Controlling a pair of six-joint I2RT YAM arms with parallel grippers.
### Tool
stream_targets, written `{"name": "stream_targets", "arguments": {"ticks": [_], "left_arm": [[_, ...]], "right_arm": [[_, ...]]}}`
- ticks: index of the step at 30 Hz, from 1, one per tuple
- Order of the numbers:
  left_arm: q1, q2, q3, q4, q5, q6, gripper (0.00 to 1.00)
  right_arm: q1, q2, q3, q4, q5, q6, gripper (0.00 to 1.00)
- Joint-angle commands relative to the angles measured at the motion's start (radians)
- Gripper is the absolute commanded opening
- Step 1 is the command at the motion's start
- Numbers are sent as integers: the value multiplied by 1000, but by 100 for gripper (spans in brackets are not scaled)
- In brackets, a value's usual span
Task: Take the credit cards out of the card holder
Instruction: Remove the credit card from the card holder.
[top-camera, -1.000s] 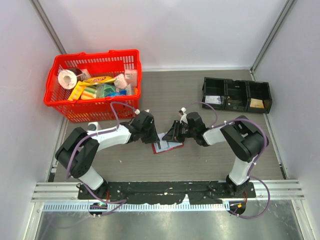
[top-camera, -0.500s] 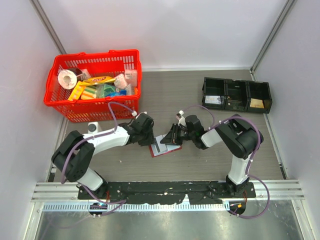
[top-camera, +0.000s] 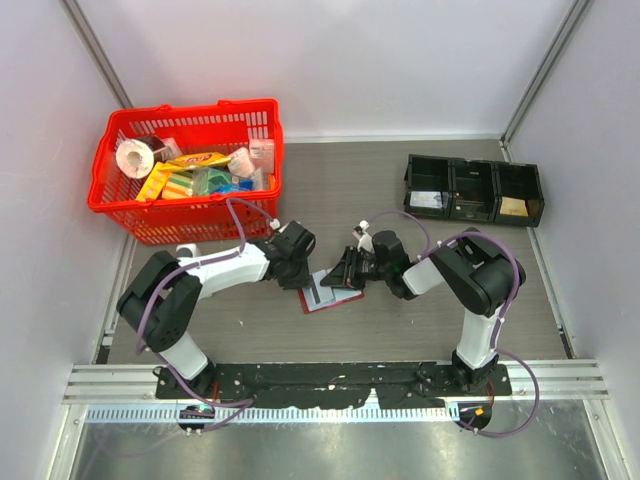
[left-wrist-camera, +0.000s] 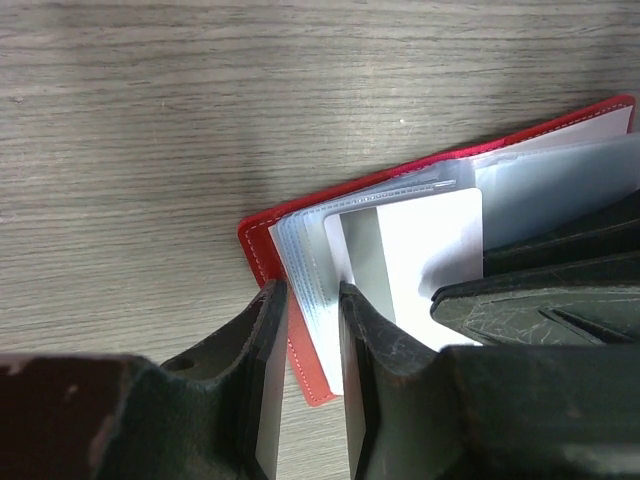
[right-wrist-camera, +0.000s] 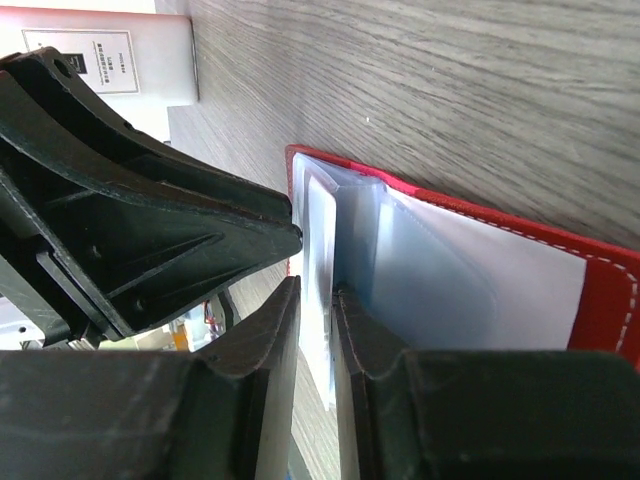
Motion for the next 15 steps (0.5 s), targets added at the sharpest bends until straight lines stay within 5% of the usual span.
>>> {"name": "stream_targets", "arguments": {"ticks": [1, 9, 15], "left_arm": [[-18, 51, 8, -64, -56, 40, 29], [-20, 47, -8, -66, -67, 47, 26], [-20, 48, -6, -60, -62, 51, 26]], "right_arm": [[-12, -7, -28, 85, -27, 14, 24], [-38, -4, -49, 128, -50, 30, 24], [-52, -1, -62, 151, -61, 34, 11]]}}
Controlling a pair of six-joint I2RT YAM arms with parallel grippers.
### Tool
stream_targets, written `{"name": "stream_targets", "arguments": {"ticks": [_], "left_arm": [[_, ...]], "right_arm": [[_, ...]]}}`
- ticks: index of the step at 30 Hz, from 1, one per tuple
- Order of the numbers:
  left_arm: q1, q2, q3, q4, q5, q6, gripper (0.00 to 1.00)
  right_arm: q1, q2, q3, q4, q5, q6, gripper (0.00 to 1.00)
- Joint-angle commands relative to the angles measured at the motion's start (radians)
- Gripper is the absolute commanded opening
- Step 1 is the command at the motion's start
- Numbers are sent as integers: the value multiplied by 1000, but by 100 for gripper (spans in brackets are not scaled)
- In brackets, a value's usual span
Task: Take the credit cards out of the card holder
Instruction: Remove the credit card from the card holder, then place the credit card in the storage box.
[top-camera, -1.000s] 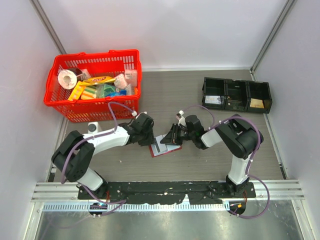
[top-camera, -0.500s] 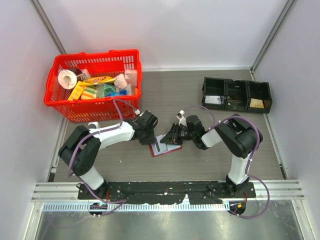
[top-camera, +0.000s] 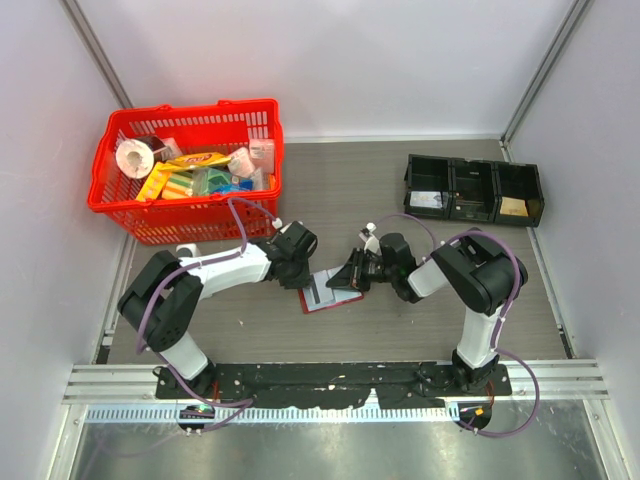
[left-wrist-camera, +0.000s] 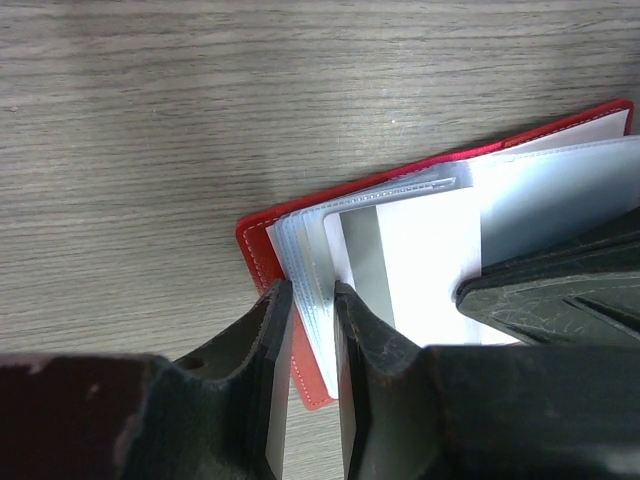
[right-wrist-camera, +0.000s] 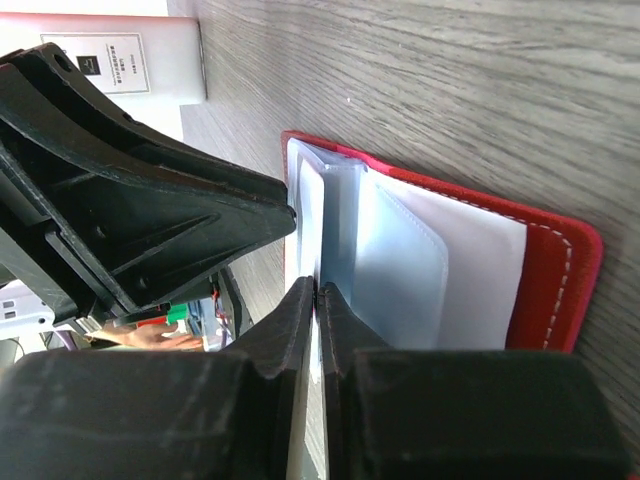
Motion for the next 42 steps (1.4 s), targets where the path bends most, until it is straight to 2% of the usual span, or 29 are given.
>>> {"name": "stream_targets", "arguments": {"ticks": [1, 2, 5, 21, 25, 32, 37, 41, 42], "left_arm": [[-5, 37, -20, -51, -39, 31, 25], [-6, 38, -20, -50, -36, 33, 25], [-6, 36, -23, -48, -33, 33, 25], [-5, 26, -42, -33, -28, 23, 24], [-5, -37, -45, -16, -31, 19, 29], [-5, -134, 9, -27, -39, 23, 43], [-5, -195, 89, -80, -38, 16, 62], [-3, -233, 191, -135, -11, -19, 78], [-1, -233, 214, -152, -8, -36, 81]], "right_arm": [[-9, 0, -7, 79, -30, 6, 9], [-9, 2, -7, 82, -28, 8, 5], [-20, -1, -16, 89, -31, 10, 2], [-110, -47, -109, 88, -50, -16, 1], [-148, -127, -134, 39, -48, -39, 1], [-151, -399, -53, -416, 56, -265, 1], [-148, -578, 41, -761, 182, -470, 1], [-77, -754, 125, -941, 388, -640, 1], [-26, -812, 142, -958, 494, -662, 1]]}}
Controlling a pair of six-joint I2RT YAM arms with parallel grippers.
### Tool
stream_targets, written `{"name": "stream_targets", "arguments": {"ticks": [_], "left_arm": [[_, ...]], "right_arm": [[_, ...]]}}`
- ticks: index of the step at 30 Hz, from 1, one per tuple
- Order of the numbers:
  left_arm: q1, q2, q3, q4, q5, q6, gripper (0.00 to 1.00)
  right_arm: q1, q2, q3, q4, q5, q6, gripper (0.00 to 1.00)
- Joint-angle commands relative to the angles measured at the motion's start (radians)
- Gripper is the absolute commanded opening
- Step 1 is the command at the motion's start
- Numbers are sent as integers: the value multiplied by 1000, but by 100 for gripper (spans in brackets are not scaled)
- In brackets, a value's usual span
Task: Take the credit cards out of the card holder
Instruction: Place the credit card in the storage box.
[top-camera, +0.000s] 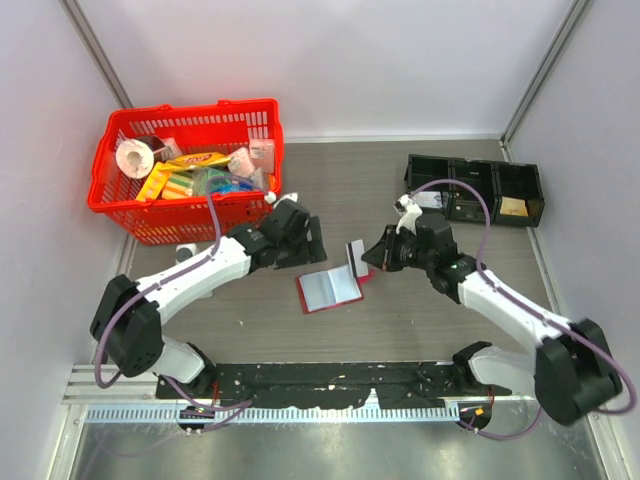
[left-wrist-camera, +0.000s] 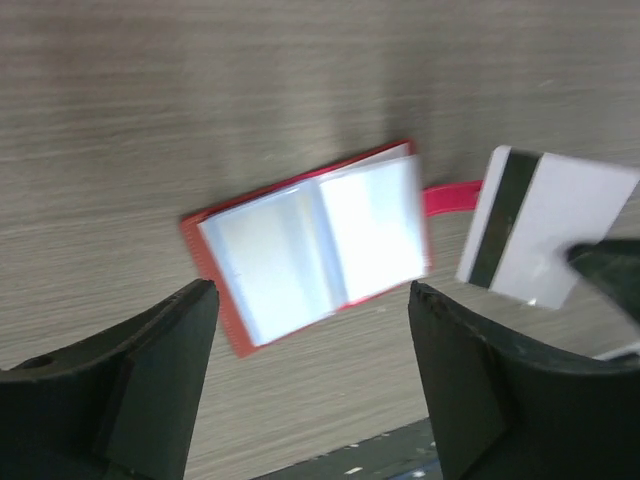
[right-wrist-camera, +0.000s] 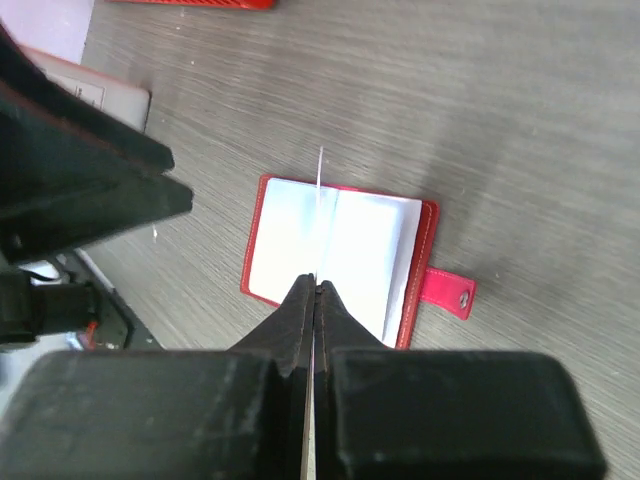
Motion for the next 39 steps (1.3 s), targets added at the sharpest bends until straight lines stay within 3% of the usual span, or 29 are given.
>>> {"name": "stream_targets", "arguments": {"ticks": [1, 5, 9, 13, 20, 28, 31, 38, 39], "left_arm": [[2, -56, 137, -72, 17, -64, 86], [22, -64, 201, -69, 80, -147, 95], [33, -70, 249, -44, 152, -222, 96], [33, -73, 275, -20, 177, -257, 95], [28, -9, 277, 43, 321, -297, 80], [17, 28, 275, 58, 350, -303, 67], [16, 42, 278, 58, 372, -299, 58], [14, 34, 240, 106, 376, -294, 1], [14, 30, 232, 118, 373, -293, 0]], "right_arm": [[127, -188, 97, -238, 337, -272, 1], [375, -302, 103, -233, 720, -403, 1], [567, -300, 114, -212, 1085, -552, 1], [719, -256, 105, -137, 1320, -687, 1], [870, -176, 91, 70, 1485, -903, 1], [971, -61, 92, 202, 1557, -1060, 1], [988, -41, 91, 253, 1572, -1112, 1], [997, -21, 92, 274, 1566, -1121, 1], [997, -21, 98, 250, 1562, -1098, 1]]}}
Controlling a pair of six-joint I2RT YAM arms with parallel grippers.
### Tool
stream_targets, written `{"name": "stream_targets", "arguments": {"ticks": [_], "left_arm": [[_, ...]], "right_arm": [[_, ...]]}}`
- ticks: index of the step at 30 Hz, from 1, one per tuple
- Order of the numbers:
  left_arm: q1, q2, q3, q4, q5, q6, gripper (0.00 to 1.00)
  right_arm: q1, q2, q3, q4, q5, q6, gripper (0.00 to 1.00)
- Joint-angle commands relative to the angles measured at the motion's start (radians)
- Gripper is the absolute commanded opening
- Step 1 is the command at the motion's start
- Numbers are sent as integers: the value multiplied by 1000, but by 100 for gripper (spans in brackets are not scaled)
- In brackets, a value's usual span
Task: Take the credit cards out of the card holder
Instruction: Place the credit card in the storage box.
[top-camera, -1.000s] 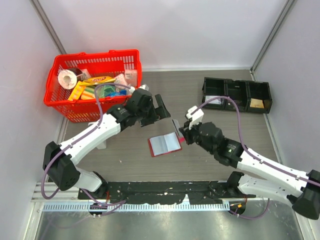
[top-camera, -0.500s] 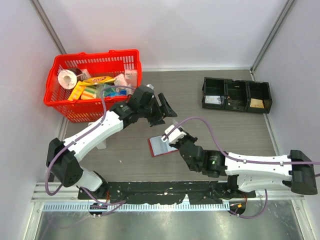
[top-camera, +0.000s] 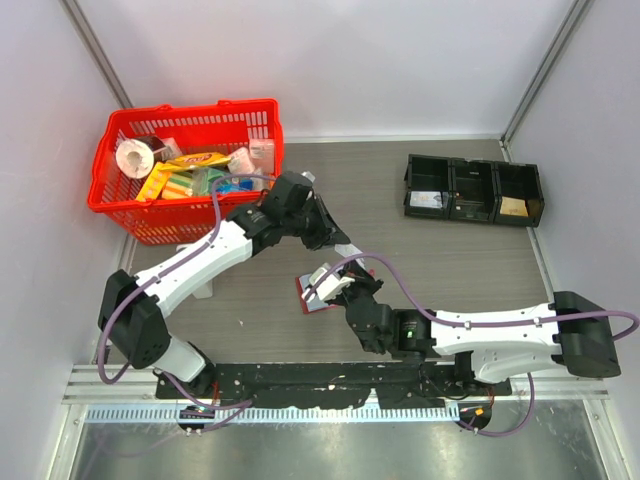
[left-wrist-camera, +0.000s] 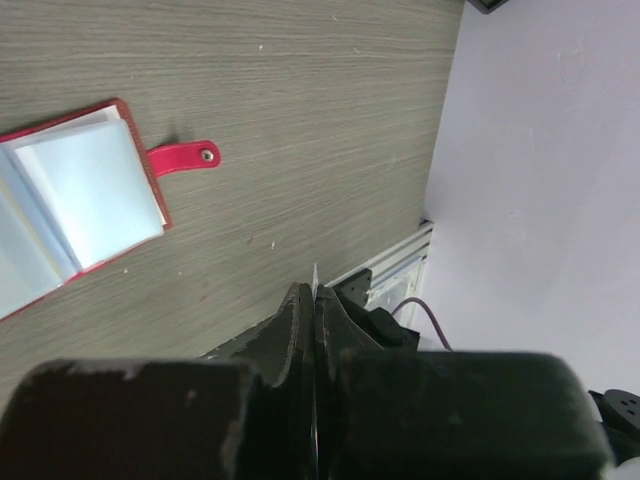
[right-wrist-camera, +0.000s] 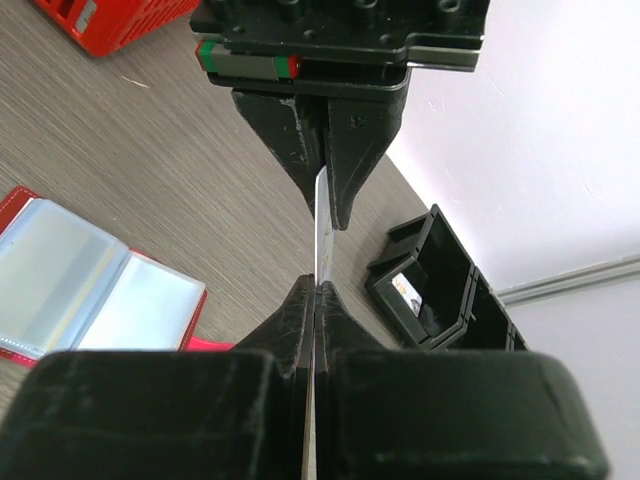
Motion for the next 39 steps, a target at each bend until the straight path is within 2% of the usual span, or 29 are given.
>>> {"name": "stream_targets", "arguments": {"ticks": [1, 4, 6, 13, 14, 16, 20, 26, 29, 31, 32, 36, 39], "left_arm": [[-4, -23, -23, 96, 12, 15, 0], [-4, -37, -52, 151, 4, 26, 0], [-2, -53, -81, 192, -4, 30, 0], [10, -107, -210, 355, -38, 49, 0], [12, -116, -228, 378, -42, 52, 0], [15, -132, -274, 415, -68, 62, 0], [15, -182, -369, 537, -122, 73, 0], [15, -253, -494, 723, -180, 47, 0], [15, -284, -531, 797, -211, 30, 0], [15, -297, -551, 835, -232, 16, 0], [15, -304, -558, 847, -239, 6, 0], [15, -311, -589, 933, -272, -45, 0], [15, -308, -589, 961, -272, -68, 0]], "right_arm": [[6, -4, 28, 34, 13, 56, 1], [6, -29, 40, -26, -16, 142, 3], [3, -62, 43, -61, -51, 214, 10], [-43, -233, 29, -224, -177, 503, 50], [-69, -268, 25, -237, -228, 536, 58], [-131, -317, 20, -277, -344, 630, 64], [-329, -427, -50, -291, -606, 848, 68], [-624, -547, -246, -19, -916, 1254, 71], [-751, -511, -346, 231, -1088, 1454, 72], [-800, -453, -405, 399, -1148, 1573, 72], [-813, -435, -424, 432, -1159, 1630, 72], [-824, -307, -431, 591, -1201, 1707, 72], [-824, -207, -448, 763, -1221, 1768, 67]]}}
